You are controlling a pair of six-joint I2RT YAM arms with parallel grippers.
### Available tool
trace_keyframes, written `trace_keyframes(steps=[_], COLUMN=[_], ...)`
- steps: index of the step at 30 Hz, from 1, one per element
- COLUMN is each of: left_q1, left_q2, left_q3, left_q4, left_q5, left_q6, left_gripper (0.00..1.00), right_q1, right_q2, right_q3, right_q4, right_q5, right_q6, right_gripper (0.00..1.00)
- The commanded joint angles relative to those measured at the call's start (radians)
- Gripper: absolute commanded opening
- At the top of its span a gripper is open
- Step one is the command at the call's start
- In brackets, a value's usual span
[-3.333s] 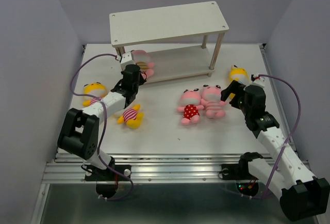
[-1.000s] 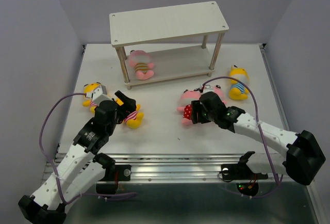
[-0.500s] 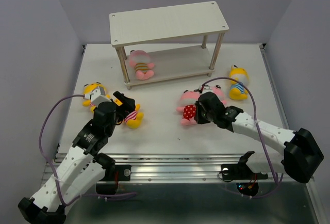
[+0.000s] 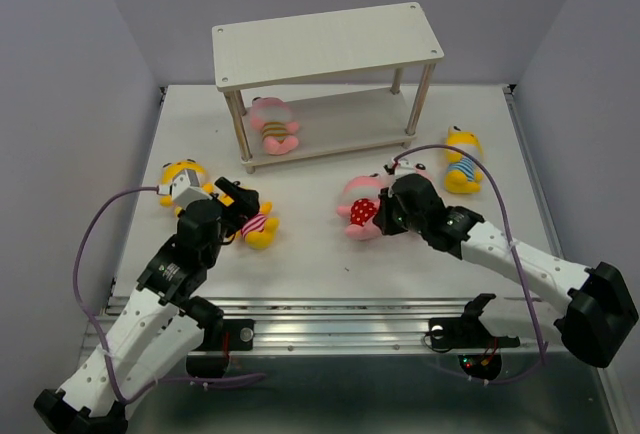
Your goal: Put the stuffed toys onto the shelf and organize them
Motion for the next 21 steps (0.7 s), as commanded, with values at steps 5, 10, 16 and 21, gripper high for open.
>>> trace_keyframes(steps=[5,10,16,21], left_q1=[0.000,0.000,-0.001,-0.001], left_q2=[-0.021,-0.024,-0.026,-0.037], left_q3=[-0.009,-0.009,-0.007,-0.010], left_q4=[0.010,0.012,0.010,0.009], left_q5=[-0.044,-0.050,-0.054,-0.056], left_q6=[-0.008,-0.009,-0.009,-0.012], left_gripper=[0.99,0.99,0.99,0.99], right_q1=[0.008,0.008,0.008,-0.015], right_q2=[-0.031,0.005,0.092,0.198], right_q3=[0.121,0.184,0.259,0.331], right_q4=[0.171,0.209,0.296,0.381], right_q5=[-0.064,-0.026,0.028,0.025], right_q6=[-0.071,-0.109,-0.144,-0.163], right_gripper=[0.01,0.01,0.01,0.01])
